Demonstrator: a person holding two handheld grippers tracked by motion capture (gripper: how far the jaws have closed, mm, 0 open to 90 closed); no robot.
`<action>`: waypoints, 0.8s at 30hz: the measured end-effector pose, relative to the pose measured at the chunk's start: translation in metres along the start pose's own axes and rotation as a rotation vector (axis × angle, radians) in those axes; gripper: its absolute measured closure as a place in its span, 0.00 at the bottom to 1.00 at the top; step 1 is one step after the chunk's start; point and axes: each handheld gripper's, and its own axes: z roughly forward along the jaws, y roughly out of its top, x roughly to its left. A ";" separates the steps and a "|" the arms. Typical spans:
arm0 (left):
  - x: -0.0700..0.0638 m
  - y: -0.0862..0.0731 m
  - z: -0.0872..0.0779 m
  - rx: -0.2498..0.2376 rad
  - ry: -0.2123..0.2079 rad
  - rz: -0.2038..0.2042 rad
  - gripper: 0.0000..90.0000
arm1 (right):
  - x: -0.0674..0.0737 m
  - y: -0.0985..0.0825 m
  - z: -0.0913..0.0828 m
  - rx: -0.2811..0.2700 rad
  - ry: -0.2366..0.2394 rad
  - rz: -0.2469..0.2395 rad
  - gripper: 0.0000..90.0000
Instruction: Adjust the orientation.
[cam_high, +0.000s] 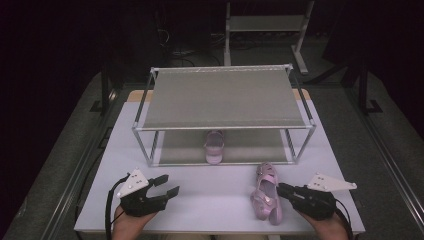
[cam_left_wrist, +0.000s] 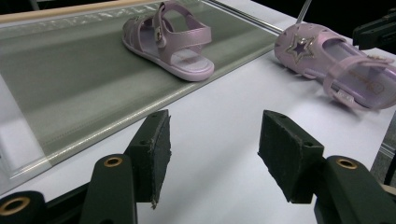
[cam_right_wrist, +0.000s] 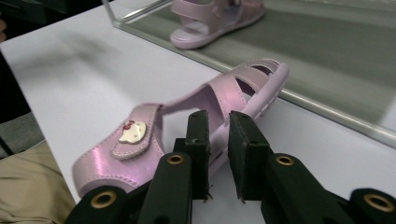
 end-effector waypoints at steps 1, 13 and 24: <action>0.000 0.000 0.000 0.000 0.000 -0.002 0.48 | -0.002 -0.002 -0.002 0.002 -0.010 0.005 0.85; -0.002 0.000 0.001 0.006 -0.001 0.004 0.47 | -0.045 -0.035 -0.028 0.051 -0.104 0.209 0.67; -0.002 0.001 0.001 0.001 0.000 0.004 0.47 | -0.039 -0.035 -0.044 -0.111 0.088 0.337 0.52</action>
